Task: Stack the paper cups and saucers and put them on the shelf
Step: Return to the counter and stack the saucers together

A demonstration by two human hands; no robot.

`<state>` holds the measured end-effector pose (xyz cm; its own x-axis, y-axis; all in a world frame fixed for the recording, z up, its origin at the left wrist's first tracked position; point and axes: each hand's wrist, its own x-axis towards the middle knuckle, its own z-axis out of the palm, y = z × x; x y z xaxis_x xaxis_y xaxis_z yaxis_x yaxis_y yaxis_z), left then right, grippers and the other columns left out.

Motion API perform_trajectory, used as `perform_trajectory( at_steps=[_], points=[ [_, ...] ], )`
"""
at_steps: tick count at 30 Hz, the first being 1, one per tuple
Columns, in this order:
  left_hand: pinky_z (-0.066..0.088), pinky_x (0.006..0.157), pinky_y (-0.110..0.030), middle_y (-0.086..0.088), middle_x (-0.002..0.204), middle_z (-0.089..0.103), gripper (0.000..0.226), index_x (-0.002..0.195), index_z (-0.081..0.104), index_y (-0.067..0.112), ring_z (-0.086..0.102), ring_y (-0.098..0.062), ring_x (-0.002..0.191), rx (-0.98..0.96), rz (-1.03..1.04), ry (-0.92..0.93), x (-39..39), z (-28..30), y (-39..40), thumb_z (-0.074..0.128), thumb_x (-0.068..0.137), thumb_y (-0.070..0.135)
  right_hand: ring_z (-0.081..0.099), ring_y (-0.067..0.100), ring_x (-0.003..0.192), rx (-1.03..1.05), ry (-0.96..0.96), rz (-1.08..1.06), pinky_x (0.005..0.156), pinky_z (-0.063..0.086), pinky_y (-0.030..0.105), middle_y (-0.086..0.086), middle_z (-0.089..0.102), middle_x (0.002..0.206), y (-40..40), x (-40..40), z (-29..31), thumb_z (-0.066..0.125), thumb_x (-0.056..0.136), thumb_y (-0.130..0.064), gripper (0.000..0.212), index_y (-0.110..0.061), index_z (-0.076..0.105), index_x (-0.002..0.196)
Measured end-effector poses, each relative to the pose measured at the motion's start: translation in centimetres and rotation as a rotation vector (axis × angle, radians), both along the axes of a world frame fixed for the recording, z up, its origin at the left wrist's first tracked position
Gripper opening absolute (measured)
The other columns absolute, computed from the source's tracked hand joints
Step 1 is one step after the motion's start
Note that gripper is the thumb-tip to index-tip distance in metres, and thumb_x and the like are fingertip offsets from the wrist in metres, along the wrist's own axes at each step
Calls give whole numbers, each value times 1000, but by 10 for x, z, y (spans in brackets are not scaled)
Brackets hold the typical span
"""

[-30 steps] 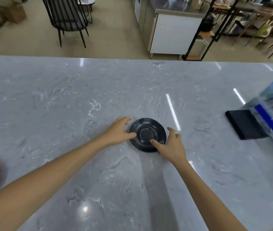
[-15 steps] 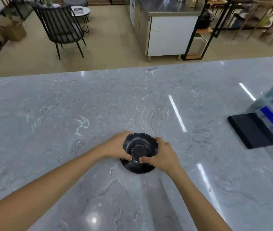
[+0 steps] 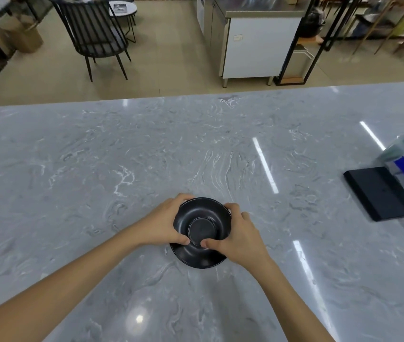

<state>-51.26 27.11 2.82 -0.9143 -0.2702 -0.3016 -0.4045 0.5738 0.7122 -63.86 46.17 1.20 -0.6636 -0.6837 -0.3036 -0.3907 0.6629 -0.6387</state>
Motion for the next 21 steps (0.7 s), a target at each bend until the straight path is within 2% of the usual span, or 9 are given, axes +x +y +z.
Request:
perform_trajectory(
  at_steps=[4, 9, 16, 21],
  points=[
    [48, 105, -36, 10, 133, 56, 96, 143, 36, 36, 53, -11, 123, 6, 34, 39, 28, 8, 2, 91, 64, 25, 59, 16, 92, -22, 18, 42, 78, 50, 30, -4, 44, 114, -2, 19, 11, 87, 54, -58, 98, -39, 30, 130],
    [49, 104, -35, 10, 131, 57, 96, 143, 38, 34, 54, -10, 122, -25, 78, 65, 67, 16, 1, 90, 63, 27, 54, 4, 81, -65, 14, 97, 68, 45, 25, -5, 45, 112, -9, 50, 24, 85, 54, -58, 92, -42, 29, 126],
    [43, 109, -33, 13, 137, 54, 99, 149, 34, 43, 47, -6, 126, -83, 156, 85, 137, 19, -5, 86, 66, 37, 61, 16, 90, -60, 32, 172, 76, 51, 30, -6, 43, 114, -24, 106, 31, 83, 55, -62, 93, -42, 28, 127],
    [41, 112, -32, 12, 141, 52, 101, 152, 33, 42, 45, -7, 130, -111, 212, 98, 186, 12, -11, 87, 67, 40, 63, 19, 91, -39, 53, 226, 76, 51, 30, -5, 43, 116, -37, 148, 30, 84, 58, -60, 94, -39, 28, 131]
  ],
)
